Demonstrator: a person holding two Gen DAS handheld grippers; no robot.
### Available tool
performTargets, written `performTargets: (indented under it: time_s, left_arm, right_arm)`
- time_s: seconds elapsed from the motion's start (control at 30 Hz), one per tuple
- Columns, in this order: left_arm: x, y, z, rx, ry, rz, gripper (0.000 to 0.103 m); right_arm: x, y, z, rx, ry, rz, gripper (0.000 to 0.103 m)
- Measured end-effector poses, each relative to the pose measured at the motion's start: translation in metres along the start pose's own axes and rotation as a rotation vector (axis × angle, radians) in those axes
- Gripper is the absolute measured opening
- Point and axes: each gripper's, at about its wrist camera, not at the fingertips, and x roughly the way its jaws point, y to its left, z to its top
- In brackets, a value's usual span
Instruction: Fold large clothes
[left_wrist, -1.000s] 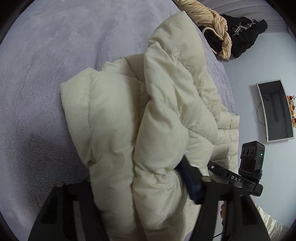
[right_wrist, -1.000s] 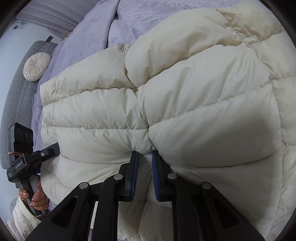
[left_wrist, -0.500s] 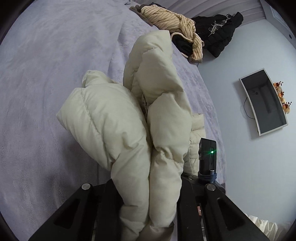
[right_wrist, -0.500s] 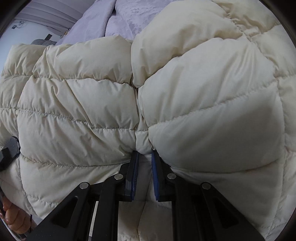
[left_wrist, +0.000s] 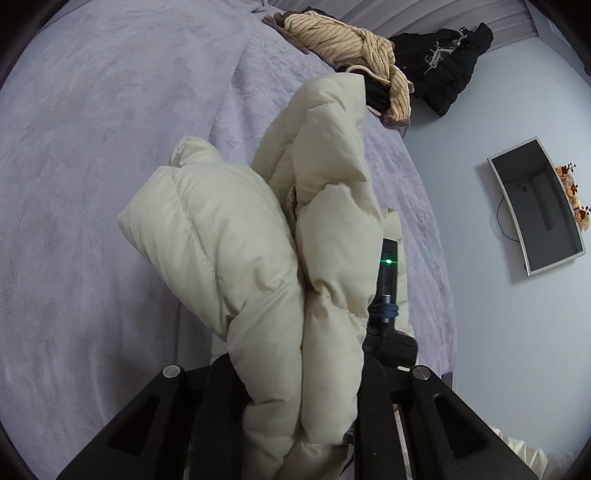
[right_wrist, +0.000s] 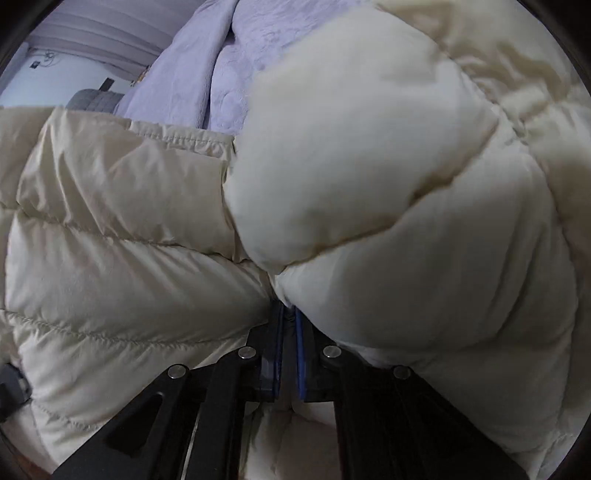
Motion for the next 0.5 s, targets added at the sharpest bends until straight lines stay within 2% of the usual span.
performTargets:
  time_s: [0.07, 0.23, 0.37, 0.47, 0.5]
  left_arm:
    - [0.009, -0.01, 0.0, 0.008, 0.008, -0.012, 0.017]
    - [0.019, -0.036, 0.0, 0.044, 0.012, 0.034, 0.017]
    - [0.017, -0.038, 0.001, 0.046, 0.001, 0.061, 0.017]
    - [0.014, -0.038, -0.002, 0.047, 0.001, 0.08, 0.017]
    - [0.013, -0.039, -0.002, 0.047, 0.001, 0.083, 0.017]
  right_arm:
    - [0.002, 0.002, 0.0, -0.01, -0.001, -0.006, 0.004]
    - [0.0, -0.004, 0.005, 0.037, 0.012, 0.041, 0.004]
    - [-0.008, -0.008, 0.012, 0.082, 0.027, 0.104, 0.004]
    - [-0.019, -0.006, 0.019, 0.078, 0.039, 0.108, 0.006]
    - [-0.025, -0.003, 0.02, 0.072, 0.045, 0.104, 0.009]
